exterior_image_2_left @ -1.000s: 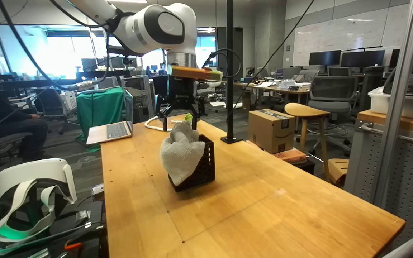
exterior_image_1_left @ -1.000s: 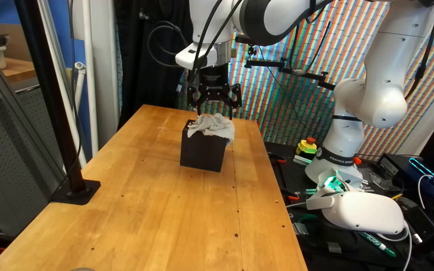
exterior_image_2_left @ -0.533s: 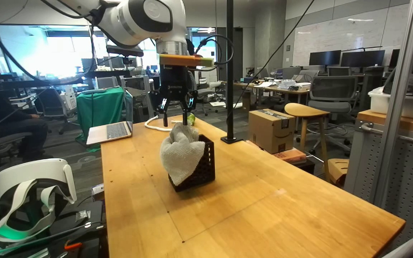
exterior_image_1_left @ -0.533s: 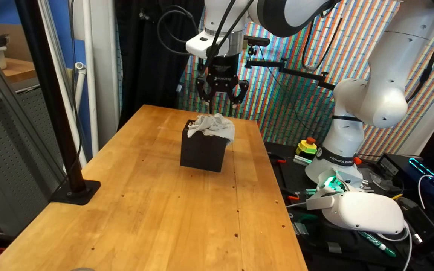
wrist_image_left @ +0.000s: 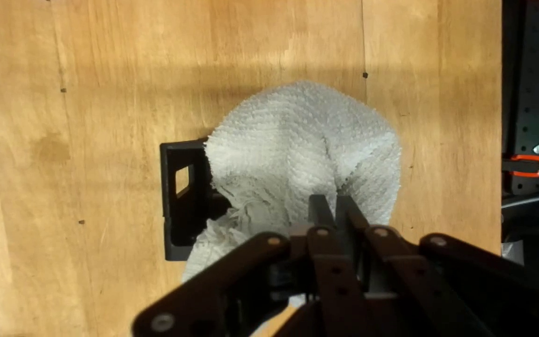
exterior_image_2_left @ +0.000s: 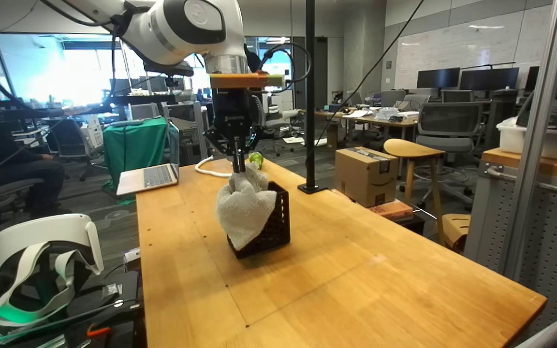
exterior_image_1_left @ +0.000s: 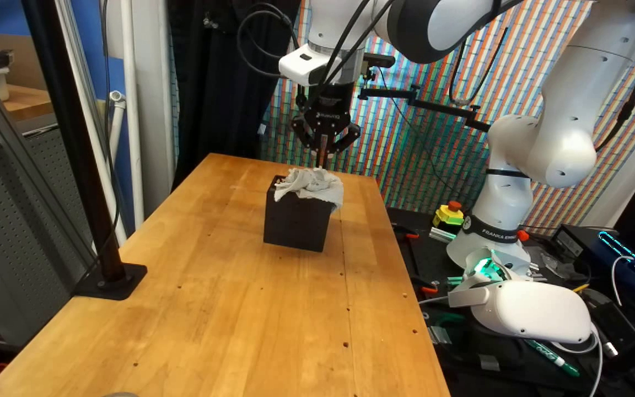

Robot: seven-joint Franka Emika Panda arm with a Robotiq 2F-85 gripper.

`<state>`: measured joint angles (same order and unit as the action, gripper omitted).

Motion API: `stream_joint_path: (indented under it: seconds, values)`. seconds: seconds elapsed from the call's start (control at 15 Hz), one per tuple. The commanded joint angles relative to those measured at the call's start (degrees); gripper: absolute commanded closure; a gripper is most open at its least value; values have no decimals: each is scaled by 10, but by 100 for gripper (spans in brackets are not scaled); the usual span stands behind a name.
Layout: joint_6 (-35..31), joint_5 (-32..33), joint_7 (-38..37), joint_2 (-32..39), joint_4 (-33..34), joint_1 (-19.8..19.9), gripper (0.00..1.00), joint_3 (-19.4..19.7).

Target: Put the towel in the box

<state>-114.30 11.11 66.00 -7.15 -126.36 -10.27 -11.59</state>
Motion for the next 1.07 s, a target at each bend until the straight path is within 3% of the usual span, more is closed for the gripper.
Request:
stream_joint_path:
  seconds: [0.0, 0.4, 1.0]
  values:
    - [-62, 18, -14, 1, -30, -6, 84, 5]
    - [-123, 3, -2, 42, -45, 2, 86, 18]
    - [-124, -52, 39, 163, 2, 31, 85, 44]
